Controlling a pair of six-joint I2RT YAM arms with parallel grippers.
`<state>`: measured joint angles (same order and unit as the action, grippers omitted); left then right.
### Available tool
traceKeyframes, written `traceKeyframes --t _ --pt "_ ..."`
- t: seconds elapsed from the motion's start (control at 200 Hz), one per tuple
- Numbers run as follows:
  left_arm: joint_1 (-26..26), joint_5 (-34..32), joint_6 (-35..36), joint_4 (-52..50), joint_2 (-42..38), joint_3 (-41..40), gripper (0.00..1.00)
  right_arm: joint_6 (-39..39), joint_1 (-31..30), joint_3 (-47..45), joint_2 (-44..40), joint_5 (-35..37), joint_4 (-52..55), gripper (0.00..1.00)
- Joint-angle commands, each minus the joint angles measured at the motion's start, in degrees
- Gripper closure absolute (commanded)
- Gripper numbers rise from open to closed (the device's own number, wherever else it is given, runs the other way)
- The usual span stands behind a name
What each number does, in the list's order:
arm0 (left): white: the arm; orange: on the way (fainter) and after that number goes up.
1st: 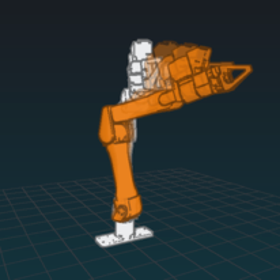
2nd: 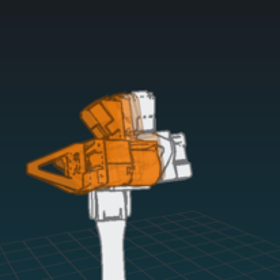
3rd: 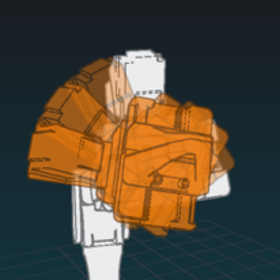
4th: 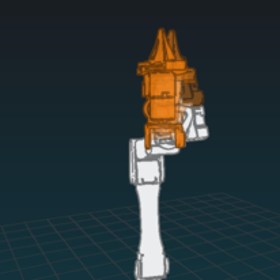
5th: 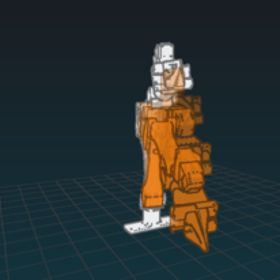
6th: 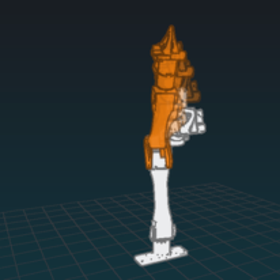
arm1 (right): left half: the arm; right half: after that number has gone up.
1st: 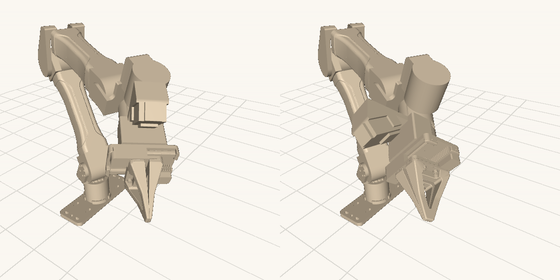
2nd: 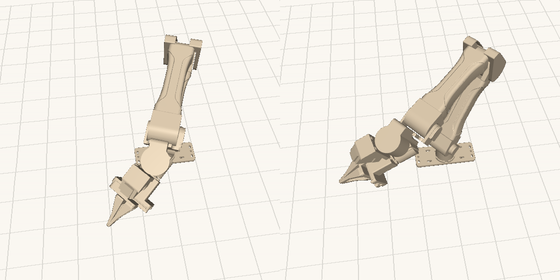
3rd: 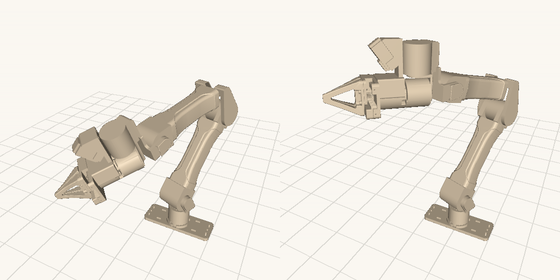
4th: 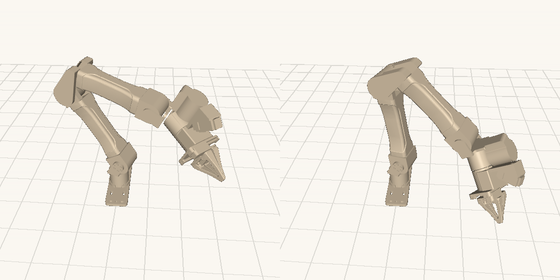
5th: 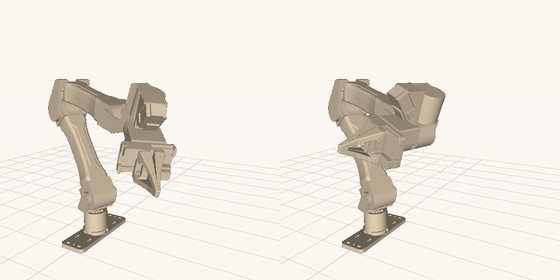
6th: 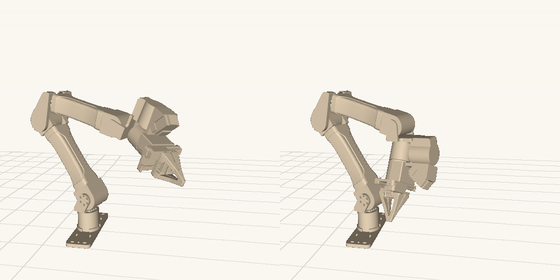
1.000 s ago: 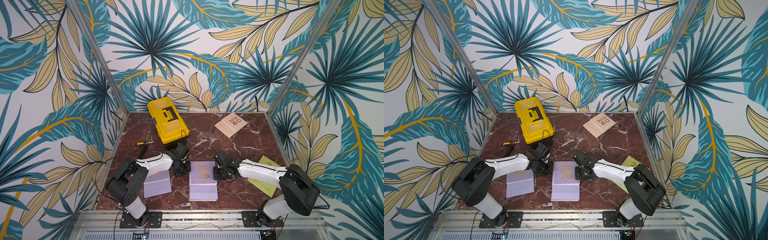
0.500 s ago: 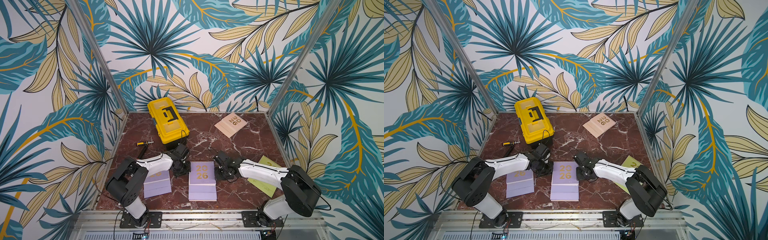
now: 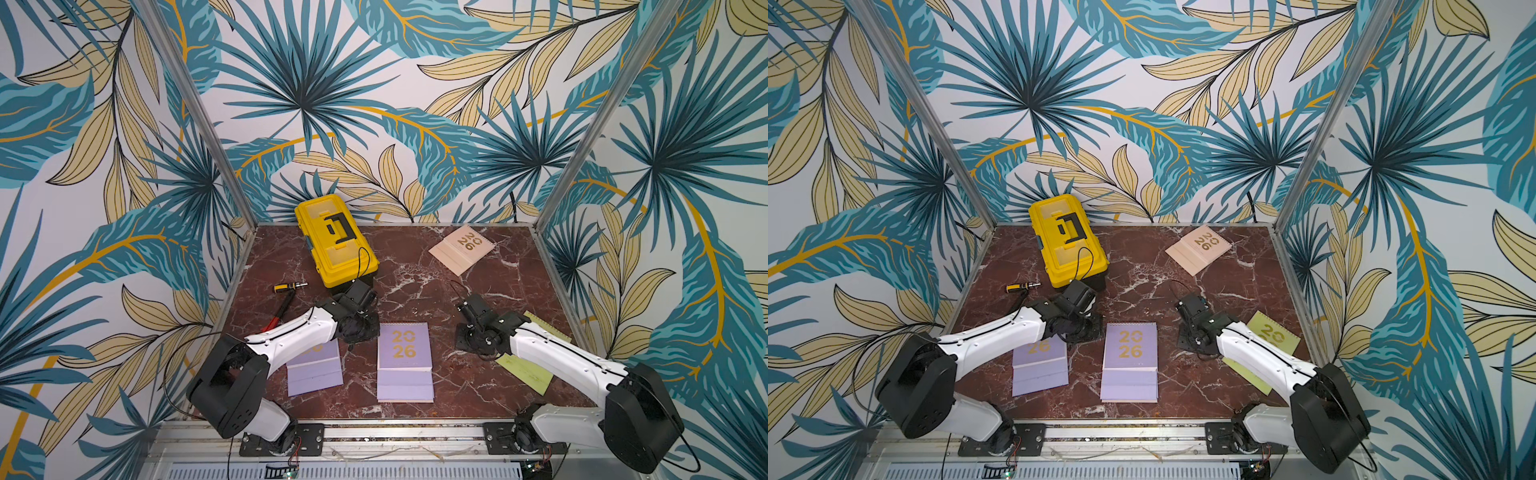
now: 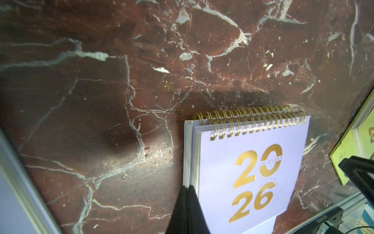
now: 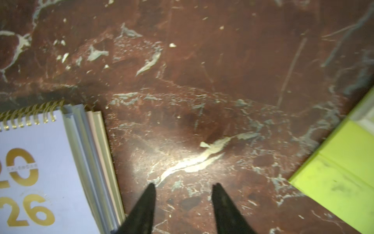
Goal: Stack the calendars
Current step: Place the calendar at the calendar, then move the calendar to the center of the board.
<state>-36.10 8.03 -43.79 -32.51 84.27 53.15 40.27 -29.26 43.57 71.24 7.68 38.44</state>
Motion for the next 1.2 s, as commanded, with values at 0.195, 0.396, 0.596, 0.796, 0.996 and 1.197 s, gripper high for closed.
traceKeyframes --t 0.195,0.396,0.596,0.796,0.996,1.197 --pt "-1.6 0.5 4.7 -6.4 0.2 12.7 0.8 4.0 9.8 0.1 -5.0 6.3 5.8 0.1" --pt "-5.9 4.7 5.2 -6.5 8.1 23.1 0.76 6.0 19.1 0.4 -6.1 8.1 7.3 0.09" --pt "-11.7 7.6 5.1 -6.5 17.9 33.5 0.75 5.8 29.3 1.9 -11.5 13.5 12.1 0.06" --pt "-16.1 10.7 5.0 -6.5 27.7 42.9 0.75 3.8 43.8 -1.0 -12.9 10.5 9.2 0.02" --pt "-18.2 12.9 4.1 -6.5 34.0 48.9 0.75 1.3 56.4 -3.2 -9.3 6.6 4.1 0.01" --pt "-18.7 13.6 2.9 -6.5 36.4 50.7 0.75 -1.8 62.7 -2.1 -1.4 4.0 -0.9 0.01"
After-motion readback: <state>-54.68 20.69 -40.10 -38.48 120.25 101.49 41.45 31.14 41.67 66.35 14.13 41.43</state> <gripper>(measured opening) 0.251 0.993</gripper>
